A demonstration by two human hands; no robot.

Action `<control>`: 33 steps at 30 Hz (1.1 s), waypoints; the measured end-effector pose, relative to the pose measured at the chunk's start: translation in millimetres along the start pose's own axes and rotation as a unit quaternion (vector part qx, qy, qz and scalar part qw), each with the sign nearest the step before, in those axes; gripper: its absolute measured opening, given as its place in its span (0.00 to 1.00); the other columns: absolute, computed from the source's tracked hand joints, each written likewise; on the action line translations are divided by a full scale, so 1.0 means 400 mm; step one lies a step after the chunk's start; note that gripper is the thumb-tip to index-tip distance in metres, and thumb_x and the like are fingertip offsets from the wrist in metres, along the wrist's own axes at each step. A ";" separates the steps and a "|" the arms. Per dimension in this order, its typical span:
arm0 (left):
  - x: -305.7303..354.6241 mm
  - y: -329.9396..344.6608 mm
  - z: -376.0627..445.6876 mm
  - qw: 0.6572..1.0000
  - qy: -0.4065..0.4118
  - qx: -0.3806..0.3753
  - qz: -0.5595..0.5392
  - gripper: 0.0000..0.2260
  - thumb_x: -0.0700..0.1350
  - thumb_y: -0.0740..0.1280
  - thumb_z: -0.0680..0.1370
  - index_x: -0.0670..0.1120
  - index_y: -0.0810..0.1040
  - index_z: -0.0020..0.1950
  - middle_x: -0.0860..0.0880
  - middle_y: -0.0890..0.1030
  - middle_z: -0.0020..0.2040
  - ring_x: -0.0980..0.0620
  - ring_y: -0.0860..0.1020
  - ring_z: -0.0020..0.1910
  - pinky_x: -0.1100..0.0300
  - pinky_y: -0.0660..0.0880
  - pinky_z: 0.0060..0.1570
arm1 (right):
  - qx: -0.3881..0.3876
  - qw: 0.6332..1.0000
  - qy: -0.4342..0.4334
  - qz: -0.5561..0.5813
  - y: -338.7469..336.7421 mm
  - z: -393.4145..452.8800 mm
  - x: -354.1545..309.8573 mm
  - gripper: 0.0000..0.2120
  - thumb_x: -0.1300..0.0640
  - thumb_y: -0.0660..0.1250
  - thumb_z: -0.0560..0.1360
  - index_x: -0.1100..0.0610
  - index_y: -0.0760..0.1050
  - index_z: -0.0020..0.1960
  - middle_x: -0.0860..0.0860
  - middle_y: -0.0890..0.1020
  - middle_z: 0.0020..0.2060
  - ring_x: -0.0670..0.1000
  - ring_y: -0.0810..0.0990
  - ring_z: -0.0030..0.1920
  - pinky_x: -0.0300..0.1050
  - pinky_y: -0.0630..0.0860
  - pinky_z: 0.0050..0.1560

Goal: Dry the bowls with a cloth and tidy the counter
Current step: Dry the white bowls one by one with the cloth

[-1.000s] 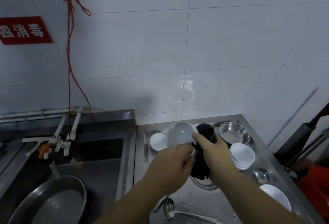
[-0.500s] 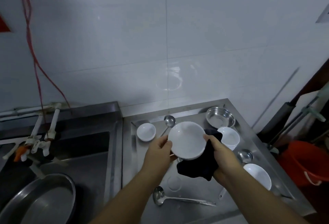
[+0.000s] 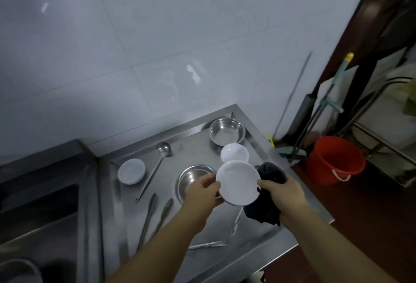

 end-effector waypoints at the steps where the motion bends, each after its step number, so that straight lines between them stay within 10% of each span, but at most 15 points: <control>1: -0.005 0.035 0.013 1.000 -0.008 -0.006 -0.001 0.11 0.37 0.66 0.83 0.49 0.86 0.56 0.47 0.88 0.53 0.46 0.87 0.52 0.58 0.84 0.44 | 0.012 1.000 0.001 -0.007 -0.027 0.021 -0.004 0.14 0.62 0.82 0.69 0.49 0.83 0.49 0.49 0.88 0.37 0.52 0.88 0.36 0.41 0.80 0.27; 9: -0.067 0.256 0.102 0.997 -0.065 -0.029 0.007 0.14 0.34 0.65 0.83 0.49 0.86 0.55 0.48 0.89 0.48 0.48 0.88 0.48 0.56 0.85 0.44 | 0.042 0.993 -0.001 -0.108 -0.200 0.165 -0.004 0.22 0.60 0.80 0.69 0.48 0.82 0.61 0.49 0.85 0.48 0.56 0.85 0.50 0.59 0.83 0.56; 15: -0.175 0.314 0.171 0.993 -0.114 0.002 0.041 0.14 0.33 0.65 0.81 0.45 0.85 0.62 0.44 0.86 0.57 0.44 0.85 0.57 0.44 0.84 0.59 | 0.033 0.985 0.022 -0.166 -0.261 0.250 0.062 0.23 0.60 0.77 0.70 0.49 0.80 0.64 0.44 0.83 0.42 0.48 0.82 0.41 0.45 0.77 0.40; 22: -0.271 0.343 0.234 0.982 -0.142 0.055 0.115 0.11 0.35 0.67 0.79 0.46 0.82 0.57 0.45 0.85 0.54 0.45 0.85 0.53 0.47 0.85 0.57 | 0.026 0.961 0.045 -0.273 -0.276 0.306 0.152 0.21 0.58 0.74 0.69 0.45 0.80 0.60 0.48 0.84 0.40 0.55 0.84 0.40 0.54 0.84 0.42; 33: -0.331 0.359 0.289 0.959 -0.138 0.096 0.230 0.07 0.40 0.67 0.78 0.52 0.81 0.49 0.51 0.84 0.47 0.46 0.83 0.49 0.42 0.83 0.57 | 0.009 0.944 0.065 -0.324 -0.248 0.359 0.186 0.22 0.59 0.69 0.72 0.38 0.74 0.61 0.46 0.82 0.39 0.49 0.82 0.33 0.37 0.71 0.19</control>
Point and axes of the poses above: each hand's wrist, its own z-axis towards the middle knuckle, its own y-axis out of the palm, x = y × z, the point moved 1 cm from there along z, towards the middle knuckle
